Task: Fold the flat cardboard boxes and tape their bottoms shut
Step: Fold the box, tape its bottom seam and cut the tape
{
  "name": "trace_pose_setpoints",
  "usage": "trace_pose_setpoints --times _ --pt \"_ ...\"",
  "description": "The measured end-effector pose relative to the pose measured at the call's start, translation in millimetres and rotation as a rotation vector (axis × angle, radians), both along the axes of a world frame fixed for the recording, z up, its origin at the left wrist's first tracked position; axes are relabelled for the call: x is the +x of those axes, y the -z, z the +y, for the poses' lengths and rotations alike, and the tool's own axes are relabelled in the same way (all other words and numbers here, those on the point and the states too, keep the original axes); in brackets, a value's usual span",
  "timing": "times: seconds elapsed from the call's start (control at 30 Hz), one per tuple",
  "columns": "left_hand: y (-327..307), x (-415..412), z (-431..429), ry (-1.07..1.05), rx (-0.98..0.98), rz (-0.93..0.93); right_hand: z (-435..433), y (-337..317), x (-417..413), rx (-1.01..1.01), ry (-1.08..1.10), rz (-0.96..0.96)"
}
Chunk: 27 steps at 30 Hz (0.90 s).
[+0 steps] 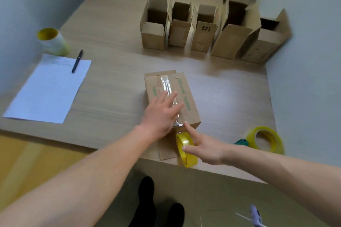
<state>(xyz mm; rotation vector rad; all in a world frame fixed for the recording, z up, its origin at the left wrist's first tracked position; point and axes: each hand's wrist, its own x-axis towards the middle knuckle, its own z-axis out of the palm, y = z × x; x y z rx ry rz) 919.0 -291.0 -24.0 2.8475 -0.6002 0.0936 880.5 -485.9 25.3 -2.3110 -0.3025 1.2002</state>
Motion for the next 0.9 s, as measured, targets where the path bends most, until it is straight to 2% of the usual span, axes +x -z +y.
trace_pose_setpoints --times 0.07,0.1,0.2,0.27,0.37,0.43,0.63,0.9 --pt "1 -37 -10 -0.199 -0.318 -0.167 -9 -1 -5 0.018 0.028 -0.028" --pt "0 -59 -16 -0.315 -0.424 -0.138 -14 -2 -10 0.018 0.040 -0.040" --pt "-7 -111 -38 -0.568 -0.687 0.219 -26 -5 -25 0.004 0.046 -0.060" --pt "-13 -123 -48 -0.640 -0.827 0.435 -30 -8 -33 0.004 0.051 -0.050" --pt "-13 -116 -57 -0.773 -1.039 0.706 -32 -12 -37 0.001 0.063 -0.065" --pt "-11 -110 -61 -0.854 -1.183 0.802 -30 -15 -38 -0.010 0.064 -0.096" --pt "-8 -98 -58 -0.905 -1.328 0.902 -26 -21 -30 -0.085 0.067 -0.185" --pt "-8 -82 -54 -0.843 -1.272 0.943 -18 -21 -25 -0.148 0.089 -0.232"
